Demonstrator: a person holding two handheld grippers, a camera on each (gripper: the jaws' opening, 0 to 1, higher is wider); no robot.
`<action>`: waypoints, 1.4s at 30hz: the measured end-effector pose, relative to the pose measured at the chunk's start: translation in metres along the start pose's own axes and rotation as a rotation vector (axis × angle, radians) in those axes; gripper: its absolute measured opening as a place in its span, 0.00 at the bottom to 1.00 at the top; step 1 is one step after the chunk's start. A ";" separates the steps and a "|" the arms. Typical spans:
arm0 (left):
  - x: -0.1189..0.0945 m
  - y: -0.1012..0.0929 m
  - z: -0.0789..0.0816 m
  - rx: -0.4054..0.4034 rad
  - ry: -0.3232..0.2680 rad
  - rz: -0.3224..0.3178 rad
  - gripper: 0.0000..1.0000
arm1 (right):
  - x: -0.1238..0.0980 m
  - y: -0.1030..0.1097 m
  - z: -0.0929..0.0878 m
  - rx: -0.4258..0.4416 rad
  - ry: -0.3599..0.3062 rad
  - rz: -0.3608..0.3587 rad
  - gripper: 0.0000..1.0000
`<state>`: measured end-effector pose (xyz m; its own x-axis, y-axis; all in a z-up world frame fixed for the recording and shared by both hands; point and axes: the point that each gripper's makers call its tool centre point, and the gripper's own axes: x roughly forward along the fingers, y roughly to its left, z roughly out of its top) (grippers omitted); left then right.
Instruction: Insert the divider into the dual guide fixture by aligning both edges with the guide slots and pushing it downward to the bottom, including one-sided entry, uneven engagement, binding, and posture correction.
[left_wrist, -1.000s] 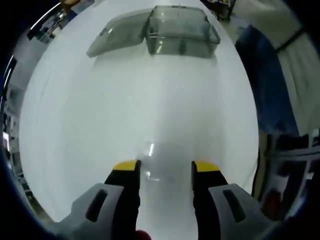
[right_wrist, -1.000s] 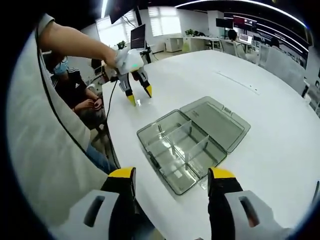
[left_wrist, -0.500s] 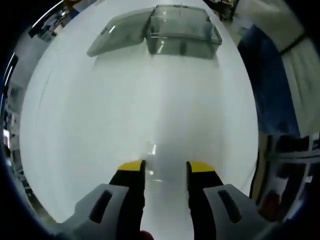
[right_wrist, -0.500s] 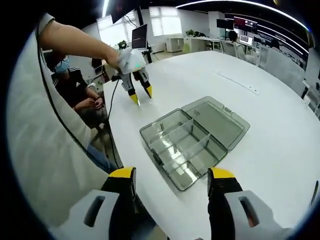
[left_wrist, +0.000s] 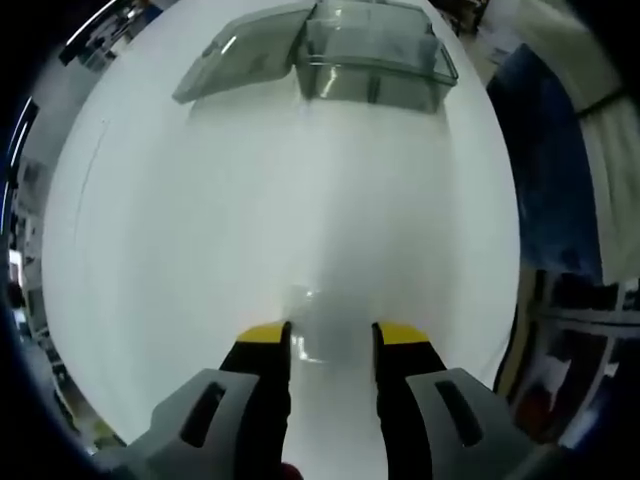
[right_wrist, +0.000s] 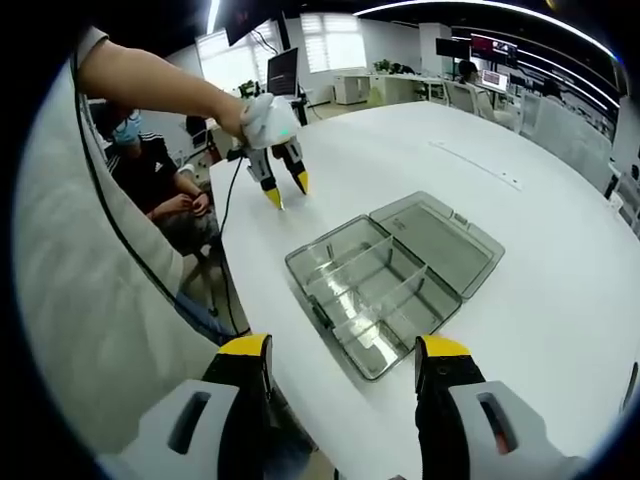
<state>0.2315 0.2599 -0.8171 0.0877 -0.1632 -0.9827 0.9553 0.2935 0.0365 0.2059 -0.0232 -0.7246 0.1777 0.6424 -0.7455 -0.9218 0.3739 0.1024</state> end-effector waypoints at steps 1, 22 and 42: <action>-0.001 -0.001 0.000 0.002 0.001 0.002 0.29 | 0.000 0.000 0.001 -0.002 -0.001 0.001 0.55; -0.001 0.000 -0.003 -0.108 0.058 0.016 0.28 | -0.010 -0.009 -0.002 -0.005 -0.016 -0.008 0.54; -0.004 -0.003 -0.007 -0.216 0.031 0.047 0.27 | -0.016 -0.015 -0.007 -0.007 -0.019 -0.010 0.54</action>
<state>0.2265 0.2660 -0.8147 0.1186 -0.1160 -0.9861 0.8672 0.4958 0.0460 0.2141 -0.0440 -0.7186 0.1932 0.6516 -0.7335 -0.9223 0.3757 0.0908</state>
